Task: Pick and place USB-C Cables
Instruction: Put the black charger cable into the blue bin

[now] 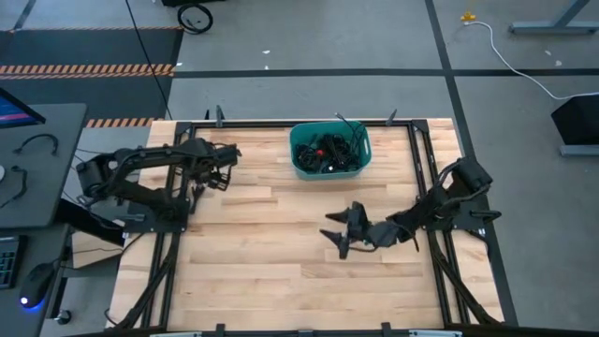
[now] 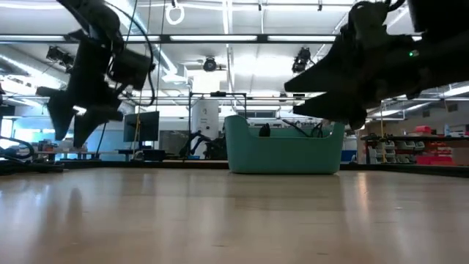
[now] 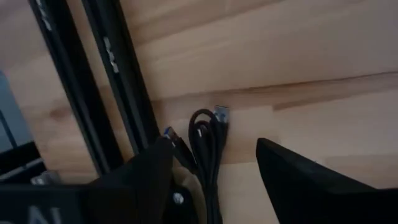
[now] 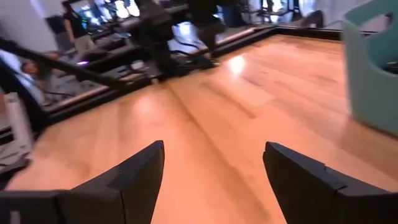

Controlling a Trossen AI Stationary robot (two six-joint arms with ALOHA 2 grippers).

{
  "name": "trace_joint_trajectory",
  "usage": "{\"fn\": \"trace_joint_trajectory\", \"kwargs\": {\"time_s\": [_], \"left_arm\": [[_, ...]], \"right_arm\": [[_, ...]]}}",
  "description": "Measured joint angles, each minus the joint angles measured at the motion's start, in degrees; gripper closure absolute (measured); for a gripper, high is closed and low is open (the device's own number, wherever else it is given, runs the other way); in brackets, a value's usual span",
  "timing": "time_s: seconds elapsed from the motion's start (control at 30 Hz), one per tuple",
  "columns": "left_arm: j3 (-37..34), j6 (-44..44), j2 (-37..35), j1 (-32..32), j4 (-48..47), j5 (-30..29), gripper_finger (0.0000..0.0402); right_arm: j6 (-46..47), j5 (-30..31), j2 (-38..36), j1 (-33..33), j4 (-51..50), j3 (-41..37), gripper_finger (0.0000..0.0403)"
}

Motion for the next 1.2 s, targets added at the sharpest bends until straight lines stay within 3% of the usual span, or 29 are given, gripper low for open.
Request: {"fn": "trace_joint_trajectory", "kwargs": {"time_s": [0.2, 0.5, 0.83, 1.0, 1.1, 1.2], "left_arm": [[-6.9, 0.0, 2.7, 1.6, 5.2, 0.8, 0.0162], [-11.5, 3.6, 7.8, 1.7, 11.0, 4.6, 0.0224], [-10.9, 7.5, 8.2, 0.5, 11.3, 7.4, 0.0351], [-9.9, 5.6, 7.5, -6.3, 8.8, 10.6, 0.0351], [-8.1, 3.6, 6.9, -12.5, 7.9, 18.9, 0.0351], [-5.4, 1.2, 6.9, -18.8, 12.3, 23.0, 0.0351]], "right_arm": [[-2.3, 0.1, 2.9, 4.6, 2.1, 2.7, 0.0126], [-6.7, 1.8, 3.6, 8.1, 2.5, 6.1, 0.0127], [-11.2, 17.3, -0.2, 19.7, 2.4, 6.1, 0.0133], [-8.8, 17.9, -3.0, 25.6, 0.1, 4.9, 0.0133], [-4.6, 19.1, -3.9, 27.5, -1.1, 3.9, 0.0133], [-1.5, 19.4, -4.4, 28.5, -2.8, 2.5, 0.0133]]}}
